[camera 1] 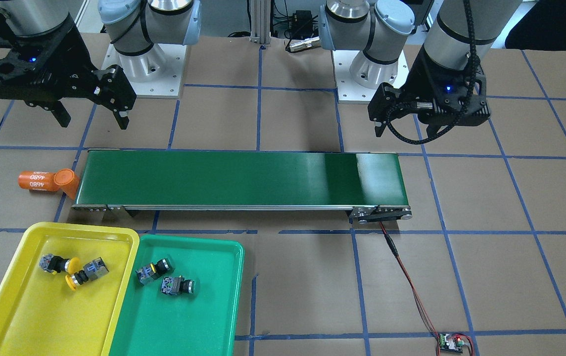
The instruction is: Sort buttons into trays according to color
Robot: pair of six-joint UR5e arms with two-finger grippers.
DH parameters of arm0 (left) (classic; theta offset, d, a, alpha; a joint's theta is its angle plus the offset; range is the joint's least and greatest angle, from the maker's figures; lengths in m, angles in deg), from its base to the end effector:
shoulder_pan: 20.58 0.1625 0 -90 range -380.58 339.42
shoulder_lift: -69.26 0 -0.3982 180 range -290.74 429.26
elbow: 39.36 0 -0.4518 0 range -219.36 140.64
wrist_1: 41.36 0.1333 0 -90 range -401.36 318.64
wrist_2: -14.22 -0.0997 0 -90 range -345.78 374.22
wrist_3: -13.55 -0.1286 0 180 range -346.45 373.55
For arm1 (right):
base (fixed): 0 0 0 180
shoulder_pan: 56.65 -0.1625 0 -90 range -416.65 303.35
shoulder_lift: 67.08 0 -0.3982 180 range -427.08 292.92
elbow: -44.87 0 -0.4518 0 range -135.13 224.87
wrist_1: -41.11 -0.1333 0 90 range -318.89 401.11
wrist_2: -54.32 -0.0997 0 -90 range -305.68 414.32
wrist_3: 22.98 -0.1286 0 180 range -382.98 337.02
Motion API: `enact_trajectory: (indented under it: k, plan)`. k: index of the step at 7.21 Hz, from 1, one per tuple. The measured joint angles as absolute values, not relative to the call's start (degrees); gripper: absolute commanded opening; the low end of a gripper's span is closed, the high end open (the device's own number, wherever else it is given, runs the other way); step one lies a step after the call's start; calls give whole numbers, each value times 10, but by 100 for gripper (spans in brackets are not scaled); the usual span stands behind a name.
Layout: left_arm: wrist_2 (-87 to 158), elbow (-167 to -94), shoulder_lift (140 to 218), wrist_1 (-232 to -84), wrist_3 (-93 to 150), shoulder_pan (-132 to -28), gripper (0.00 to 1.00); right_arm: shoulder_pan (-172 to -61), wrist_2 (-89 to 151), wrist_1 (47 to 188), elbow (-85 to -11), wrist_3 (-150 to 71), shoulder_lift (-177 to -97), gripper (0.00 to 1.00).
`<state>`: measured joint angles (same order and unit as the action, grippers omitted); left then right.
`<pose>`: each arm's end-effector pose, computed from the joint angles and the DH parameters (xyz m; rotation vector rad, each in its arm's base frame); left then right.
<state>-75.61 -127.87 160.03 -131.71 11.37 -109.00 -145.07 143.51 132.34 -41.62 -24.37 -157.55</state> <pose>-0.1183 -0.5611 0.4384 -0.0164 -3.1388 0.0103 0.1197 -0.5619 0.4730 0.0800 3.1234 -0.1422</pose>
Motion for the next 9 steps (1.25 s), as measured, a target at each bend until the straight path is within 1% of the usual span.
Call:
enact_trajectory:
  k: [9]
  plan:
    - [-756,-1279,1600,-1317,114,-1090,100,-1451,1435,1310,-418,-244,-1576,100]
